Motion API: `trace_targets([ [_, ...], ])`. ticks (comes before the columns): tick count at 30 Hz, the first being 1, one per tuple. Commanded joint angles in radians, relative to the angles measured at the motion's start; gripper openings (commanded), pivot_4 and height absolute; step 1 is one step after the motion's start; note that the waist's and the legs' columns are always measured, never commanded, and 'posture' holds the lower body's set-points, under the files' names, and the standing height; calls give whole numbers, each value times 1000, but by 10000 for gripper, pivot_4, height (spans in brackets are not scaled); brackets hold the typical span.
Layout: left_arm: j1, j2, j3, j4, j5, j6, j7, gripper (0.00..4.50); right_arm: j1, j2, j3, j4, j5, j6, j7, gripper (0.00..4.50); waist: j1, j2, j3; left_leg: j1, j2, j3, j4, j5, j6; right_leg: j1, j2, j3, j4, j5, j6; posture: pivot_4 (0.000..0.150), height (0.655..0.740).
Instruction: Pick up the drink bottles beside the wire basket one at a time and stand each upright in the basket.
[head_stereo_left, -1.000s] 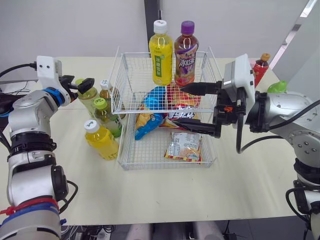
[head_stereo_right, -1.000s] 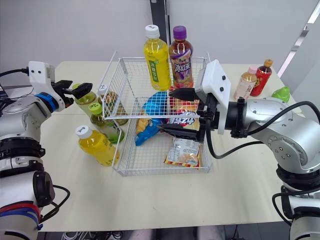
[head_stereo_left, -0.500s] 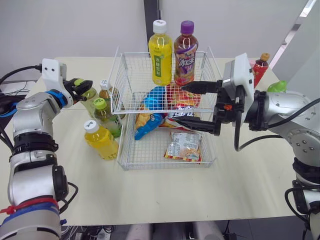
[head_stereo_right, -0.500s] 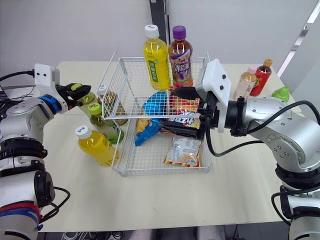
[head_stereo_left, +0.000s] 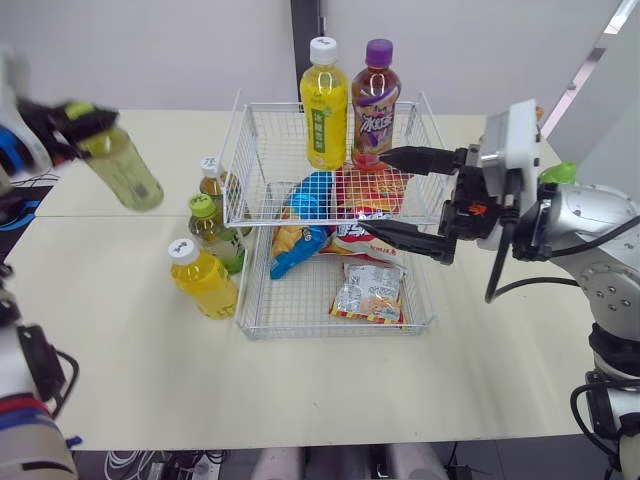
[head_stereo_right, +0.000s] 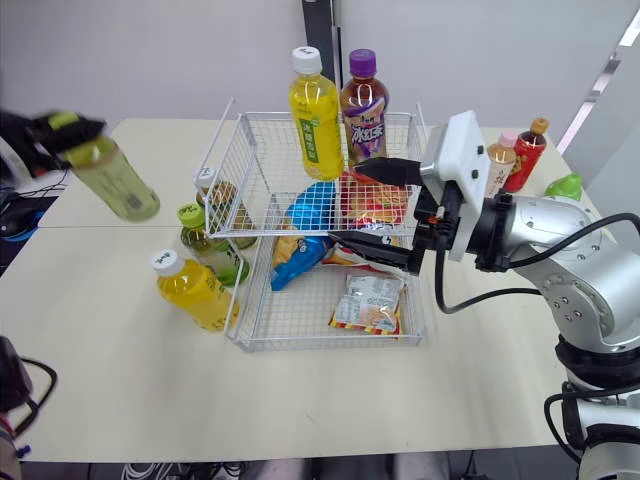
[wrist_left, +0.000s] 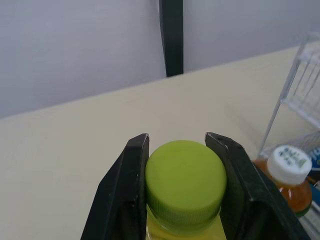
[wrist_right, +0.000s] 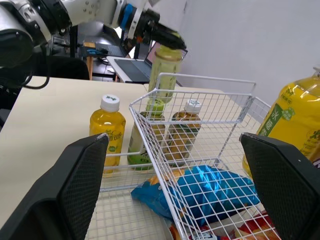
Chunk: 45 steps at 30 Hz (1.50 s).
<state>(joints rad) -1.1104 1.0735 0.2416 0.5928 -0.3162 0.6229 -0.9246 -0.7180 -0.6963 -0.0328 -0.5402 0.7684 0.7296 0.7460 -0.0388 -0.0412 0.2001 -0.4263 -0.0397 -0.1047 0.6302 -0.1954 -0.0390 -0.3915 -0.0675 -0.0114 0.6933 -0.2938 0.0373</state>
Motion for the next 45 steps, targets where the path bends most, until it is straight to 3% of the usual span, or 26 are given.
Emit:
trace_targets([
  [1,-154,33,-35,13,-4,16,-70,13715,2,5,-55,-19,12,-32,-7,45000,2,0,0,0,0,0,0,0,0,0,0,0,0,0,0,1500,7400],
  [8,-557,-43,-183,217,97,-18,-178,13715,27,7,-76,-43,3,-32,-54,45000,5,-2,1,-1,0,1,0,0,0,0,3,-1,0,0,1,1500,7400],
  [17,-772,-212,-236,401,145,-12,-269,13714,51,7,-99,-56,1,-32,-115,45000,-3,-1,2,-3,1,3,-1,0,0,-4,3,1,0,-1,1,1500,7400],
  [27,-745,-331,-237,472,173,-55,-312,13714,83,-9,-115,-87,11,-24,-146,45000,-18,-1,2,-8,1,6,-1,0,0,-14,2,3,4,0,1,1500,7400],
  [45,-610,-401,-230,500,212,-154,-296,13714,85,-24,-139,-98,33,-7,-148,45000,-17,-1,2,-9,1,7,0,0,0,-14,1,4,5,0,0,1500,7400],
])
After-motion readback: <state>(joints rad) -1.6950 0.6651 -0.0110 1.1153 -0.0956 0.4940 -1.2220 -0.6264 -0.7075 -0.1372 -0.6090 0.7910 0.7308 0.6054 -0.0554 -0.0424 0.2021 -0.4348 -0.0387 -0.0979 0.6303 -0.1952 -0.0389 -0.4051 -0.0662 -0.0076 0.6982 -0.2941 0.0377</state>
